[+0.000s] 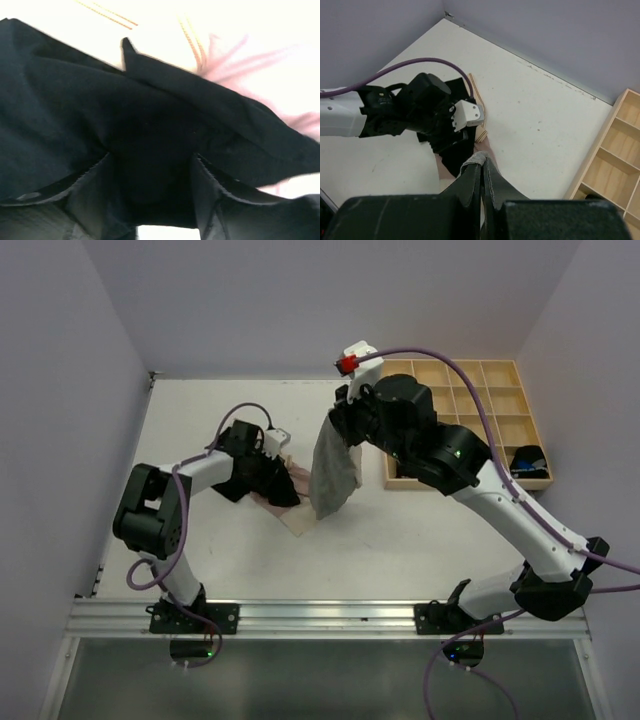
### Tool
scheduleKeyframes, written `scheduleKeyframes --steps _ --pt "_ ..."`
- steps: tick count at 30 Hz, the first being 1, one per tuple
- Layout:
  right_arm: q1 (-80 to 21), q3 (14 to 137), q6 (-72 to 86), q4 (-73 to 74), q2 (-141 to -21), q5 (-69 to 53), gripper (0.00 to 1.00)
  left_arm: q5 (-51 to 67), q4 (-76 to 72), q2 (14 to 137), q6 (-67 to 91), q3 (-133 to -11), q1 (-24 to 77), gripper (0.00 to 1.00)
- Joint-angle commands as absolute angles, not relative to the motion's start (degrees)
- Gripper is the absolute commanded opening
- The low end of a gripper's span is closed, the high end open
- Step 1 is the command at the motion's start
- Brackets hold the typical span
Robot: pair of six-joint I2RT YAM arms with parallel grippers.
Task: Roll the underwear
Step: Flatten the underwear
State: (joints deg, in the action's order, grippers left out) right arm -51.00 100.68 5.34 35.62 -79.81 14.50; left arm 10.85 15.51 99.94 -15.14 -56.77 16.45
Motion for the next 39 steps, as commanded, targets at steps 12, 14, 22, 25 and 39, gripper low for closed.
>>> scheduleKeyframes --steps 12,14,22,25,39 --pt "-51.07 95.19 7.64 33.14 -79.8 11.17 0.0 1.14 23.99 127.06 -9.76 -89.97 5.38 0.16" --pt "-51.15 94.49 8.17 32.61 -80.86 9.77 0.0 1.49 25.66 130.15 -9.84 -98.06 3.27 0.16" --pt "-51.15 94.57 10.1 31.11 -84.9 6.86 0.0 7.09 25.94 137.21 -12.39 -107.77 0.88 0.36" --pt "-51.24 95.97 10.46 31.46 -85.69 6.33 0.0 14.72 21.03 128.09 -13.96 -98.55 0.44 0.54" --pt "-51.15 94.66 12.57 28.04 -88.94 7.82 0.0 37.8 13.98 73.32 -16.36 -54.6 0.44 0.75"
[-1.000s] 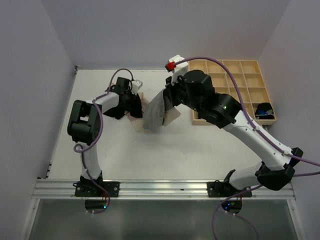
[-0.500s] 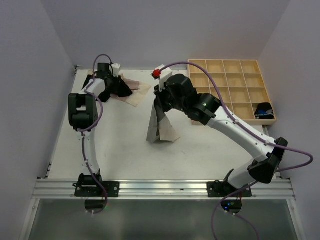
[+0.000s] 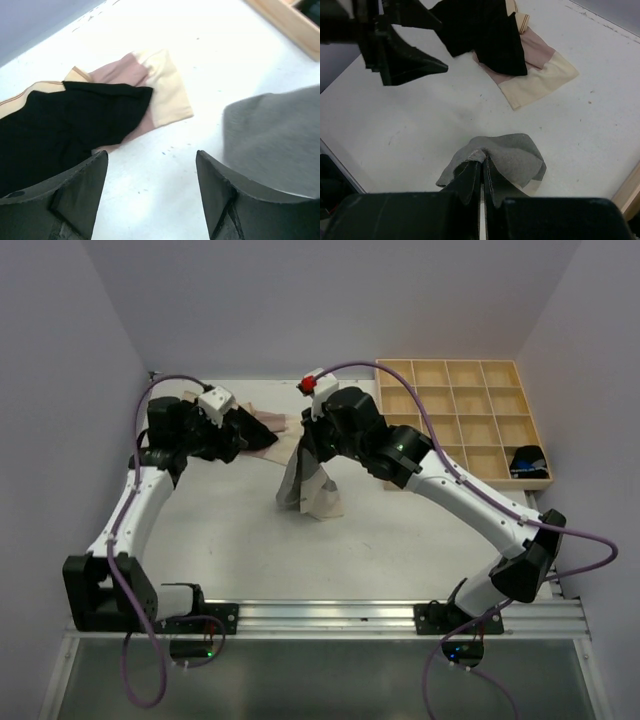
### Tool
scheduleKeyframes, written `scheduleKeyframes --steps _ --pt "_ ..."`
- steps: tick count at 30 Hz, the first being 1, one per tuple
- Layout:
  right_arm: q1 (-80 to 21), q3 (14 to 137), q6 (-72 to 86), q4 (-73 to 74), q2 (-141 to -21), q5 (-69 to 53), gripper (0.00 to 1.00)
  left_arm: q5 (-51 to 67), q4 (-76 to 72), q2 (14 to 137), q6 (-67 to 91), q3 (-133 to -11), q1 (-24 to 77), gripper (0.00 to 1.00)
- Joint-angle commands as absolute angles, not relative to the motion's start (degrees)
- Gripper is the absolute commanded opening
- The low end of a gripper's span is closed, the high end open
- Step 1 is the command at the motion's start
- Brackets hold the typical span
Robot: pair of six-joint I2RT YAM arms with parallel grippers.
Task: Roll the underwear
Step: Flatten the underwear
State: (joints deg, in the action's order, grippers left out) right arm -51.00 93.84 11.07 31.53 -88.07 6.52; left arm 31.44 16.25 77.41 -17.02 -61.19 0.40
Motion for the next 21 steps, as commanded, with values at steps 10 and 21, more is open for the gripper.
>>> scheduleKeyframes --steps 10,21 --pt "-51.24 96.07 13.97 29.09 -87.81 8.43 0.0 48.25 12.78 62.95 -20.48 -41.5 1.93 0.73" --pt "-51.24 96.42 16.17 28.48 -88.24 10.54 0.0 40.17 0.71 53.35 -13.36 -32.35 15.73 0.76"
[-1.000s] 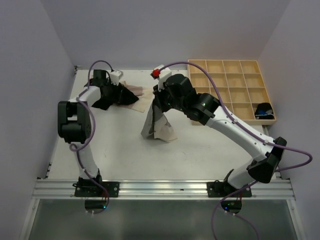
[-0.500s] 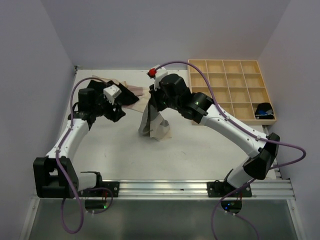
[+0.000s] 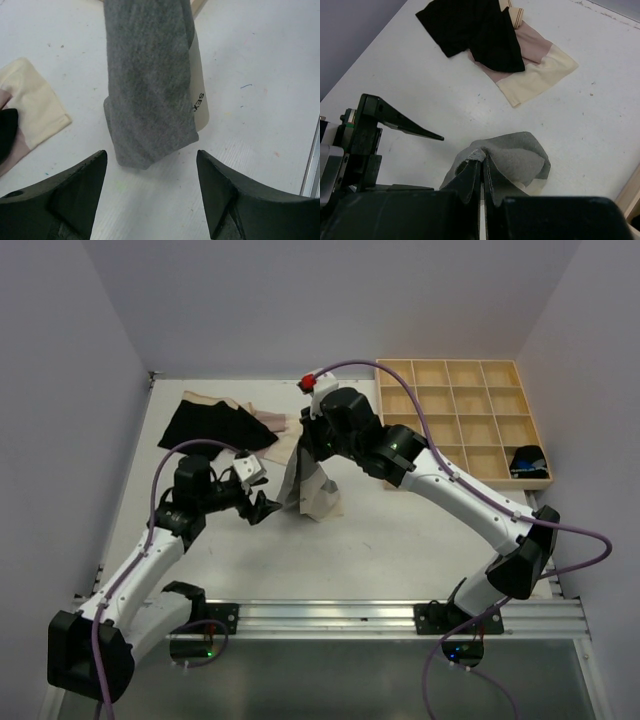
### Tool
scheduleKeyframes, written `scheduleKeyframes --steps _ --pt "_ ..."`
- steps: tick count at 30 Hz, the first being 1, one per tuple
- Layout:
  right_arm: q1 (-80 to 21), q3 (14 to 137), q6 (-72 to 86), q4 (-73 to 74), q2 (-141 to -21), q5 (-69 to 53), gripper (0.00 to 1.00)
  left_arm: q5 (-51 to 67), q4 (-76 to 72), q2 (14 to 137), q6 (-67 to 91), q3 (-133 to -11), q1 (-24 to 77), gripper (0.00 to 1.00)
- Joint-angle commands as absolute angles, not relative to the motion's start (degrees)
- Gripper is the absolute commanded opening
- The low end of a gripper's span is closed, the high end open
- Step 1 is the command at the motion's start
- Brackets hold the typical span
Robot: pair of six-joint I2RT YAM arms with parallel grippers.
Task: Roll the underwear
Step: Flatten the underwear
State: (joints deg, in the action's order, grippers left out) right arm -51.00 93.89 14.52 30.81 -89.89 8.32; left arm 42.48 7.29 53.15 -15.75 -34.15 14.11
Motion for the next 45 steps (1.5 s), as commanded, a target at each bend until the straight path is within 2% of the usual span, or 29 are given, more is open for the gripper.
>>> scheduleKeyframes --steps 1,9,14,17,18,20,23,26,32,39,41,45 --pt "-51.24 96.5 16.17 28.56 -88.42 10.98 0.0 40.69 -1.3 53.61 -13.19 -32.0 16.34 0.76" --pt "-51.24 97.03 16.43 28.83 -88.68 11.69 0.0 40.96 -5.43 54.75 -11.61 -30.24 19.6 0.77" --pt "-51.33 96.94 16.7 28.74 -88.86 11.34 0.0 36.13 -10.1 56.95 -9.93 -29.71 20.74 0.7" --pt "-51.24 96.86 16.61 29.09 -88.59 11.51 0.0 33.05 -10.29 58.71 -10.81 -31.37 20.74 0.53" --pt "-51.24 96.94 16.35 29.18 -88.51 11.51 0.0 32.79 -10.2 58.88 -10.98 -32.07 20.66 0.43" --pt "-51.24 96.77 16.0 29.7 -88.51 11.25 0.0 33.05 -10.02 58.71 -11.68 -32.52 20.65 0.34" --pt "-51.24 96.77 14.59 31.28 -87.72 11.25 0.0 32.52 -4.16 58.1 -14.83 -35.24 20.57 0.1" --pt "-51.24 96.5 11.0 33.47 -85.7 11.08 0.0 31.46 2.77 56.69 -18.44 -39.36 20.04 0.0" --pt "-51.24 96.5 5.54 42.25 -79.3 8.8 0.0 31.11 14.83 49.67 -26.26 -43.85 18.63 0.0" --pt "-51.24 94.22 4.48 48.69 -71.55 -2.87 0.0 33.39 29.07 40.09 -30.85 -47.89 18.63 0.0" --pt "-51.42 94.13 4.13 49.91 -71.63 -6.49 0.0 33.75 31.02 38.06 -31.11 -48.6 18.63 0.0" --pt "-51.42 94.22 0.45 51.33 -77.32 -5.19 0.0 30.25 33.66 39.02 -29.97 -50.18 18.63 0.0"
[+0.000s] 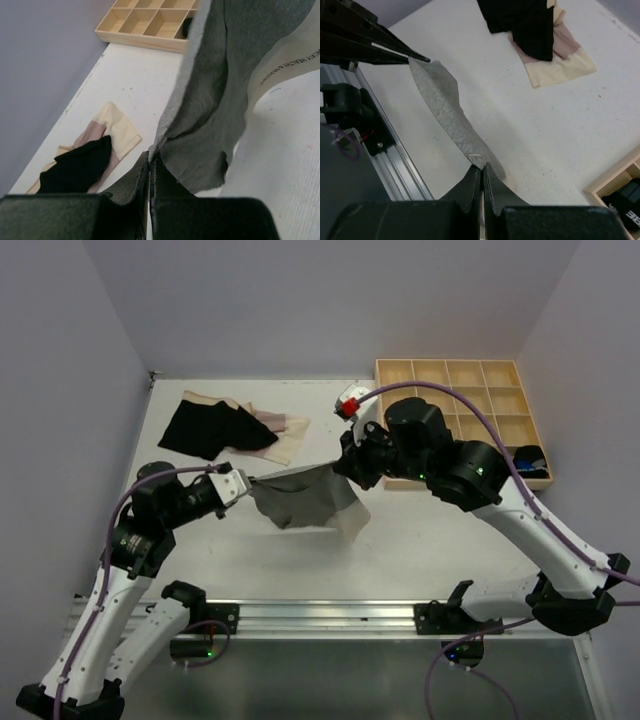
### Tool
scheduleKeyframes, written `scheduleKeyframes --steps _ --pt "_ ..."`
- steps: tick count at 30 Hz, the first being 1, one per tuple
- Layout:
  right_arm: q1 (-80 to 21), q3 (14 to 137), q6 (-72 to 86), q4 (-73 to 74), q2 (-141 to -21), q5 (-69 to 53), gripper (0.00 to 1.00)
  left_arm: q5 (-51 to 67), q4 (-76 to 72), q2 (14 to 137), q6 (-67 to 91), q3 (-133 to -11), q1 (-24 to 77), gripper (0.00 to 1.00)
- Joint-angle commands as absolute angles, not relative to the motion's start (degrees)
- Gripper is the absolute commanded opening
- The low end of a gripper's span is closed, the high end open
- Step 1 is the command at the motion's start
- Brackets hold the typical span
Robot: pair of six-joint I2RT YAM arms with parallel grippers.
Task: Roll the underwear
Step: Flatten the underwear
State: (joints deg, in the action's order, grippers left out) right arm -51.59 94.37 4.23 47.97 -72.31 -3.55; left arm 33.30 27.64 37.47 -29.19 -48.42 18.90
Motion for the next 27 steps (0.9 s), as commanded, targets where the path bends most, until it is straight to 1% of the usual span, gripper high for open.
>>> scheduleKeyframes --steps 1,3,6,7,9,10,11,12,13,14,15,16,17,18,19,20,21,22,24,25,26,27 --pt "-51.33 94.04 -1.39 51.15 -78.65 -4.66 0.0 29.28 33.4 40.68 -29.54 -50.19 18.55 0.0" --pt "-51.24 94.39 -4.9 49.75 -82.16 -1.25 0.0 26.65 31.21 42.88 -28.57 -49.75 18.63 0.0" --pt "-49.05 97.46 -7.99 47.99 -91.03 1.13 0.0 23.39 27.88 50.86 -26.11 -49.83 18.63 0.0" --pt "-46.78 99.04 -8.17 45.9 -95.23 0.97 0.0 21.29 26.82 55.94 -25.76 -50.01 18.55 0.0" --pt "-44.22 100.71 -7.74 43.26 -99.03 0.35 0.0 18.82 21.64 60.8 -24.17 -50.01 18.37 0.0" --pt "-42.21 103.07 -7.65 42.02 -101.31 0.61 0.0 16.46 19.62 65.43 -23.73 -50.1 18.11 0.0" --pt "-41.49 104.49 -7.47 40.45 -105.25 1.05 0.0 15.57 14.99 67.65 -22.43 -50.1 17.76 0.0" --pt "-40.88 105.98 -7.91 40.08 -107.82 1.92 0.0 15.03 13.55 70.02 -21.89 -51.58 16.8 0.0" --pt "-40.17 110.26 -8.43 40.6 -110.1 4.54 0.0 14.07 12.14 75.01 -21.28 -52.81 16.18 0.0" --pt "-39.82 112.39 -8.7 41.82 -114.91 6.4 0.0 13.28 10.04 77.49 -19.7 -54.21 15.65 0.01" --pt "-39.55 114.59 -8.61 42.44 -117.22 9.2 0.08 11.71 9.76 82.13 -18.99 -57.53 15.21 0.07" --pt "-38.85 119.31 -8.27 44.54 -119.16 13.32 0.15 11.08 9.32 84.18 -18.2 -59.31 14.94 0.13" --pt "-38.59 121.18 -6.26 45.43 -122.05 15.1 0.38 10.99 9.66 85.94 -16.8 -62.63 14.51 0.31" --pt "-38.32 122.42 -5.11 45.87 -122.51 15.64 0.45 10.9 9.58 87.7 -15.83 -63.62 13.37 0.37" --pt "-38.15 123.04 -4.14 46.14 -122.26 16.6 0.49 10.81 9.49 87.8 -14.69 -64.07 12.75 0.44" --pt "-38.23 122.26 -1.35 45.79 -121.47 16.79 0.55 10.55 9.14 87.63 -14.5 -63.99 12.05 0.57" --pt "-38.15 120.52 -0.45 44.92 -118.25 16.44 0.56 10.55 9.05 86.23 -14.59 -63.46 10.91 0.64" --pt "-38.06 115.63 2.0 42.56 -116.47 13.56 0.56 11.16 9.4 85.09 -16.33 -62.59 10.46 0.65" --pt "-37.97 110.59 6.58 41.05 -111.3 9.95 0.55 12.82 9.23 81.15 -18.71 -58.38 10.2 0.65" --pt "-38.06 105.61 8.16 40.35 -109.88 8.37 0.52 14.66 9.58 79.82 -19.94 -56.97 10.2 0.65" --pt "-38.06 103.03 10.52 39.3 -108.3 4.43 0.44 16.59 12.45 78.76 -23.95 -54.78 10.2 0.64" --pt "-38.14 100.31 11.59 38.85 -106.89 2.57 0.4 20.35 14.05 77.1 -25.82 -53.89 10.2 0.62"
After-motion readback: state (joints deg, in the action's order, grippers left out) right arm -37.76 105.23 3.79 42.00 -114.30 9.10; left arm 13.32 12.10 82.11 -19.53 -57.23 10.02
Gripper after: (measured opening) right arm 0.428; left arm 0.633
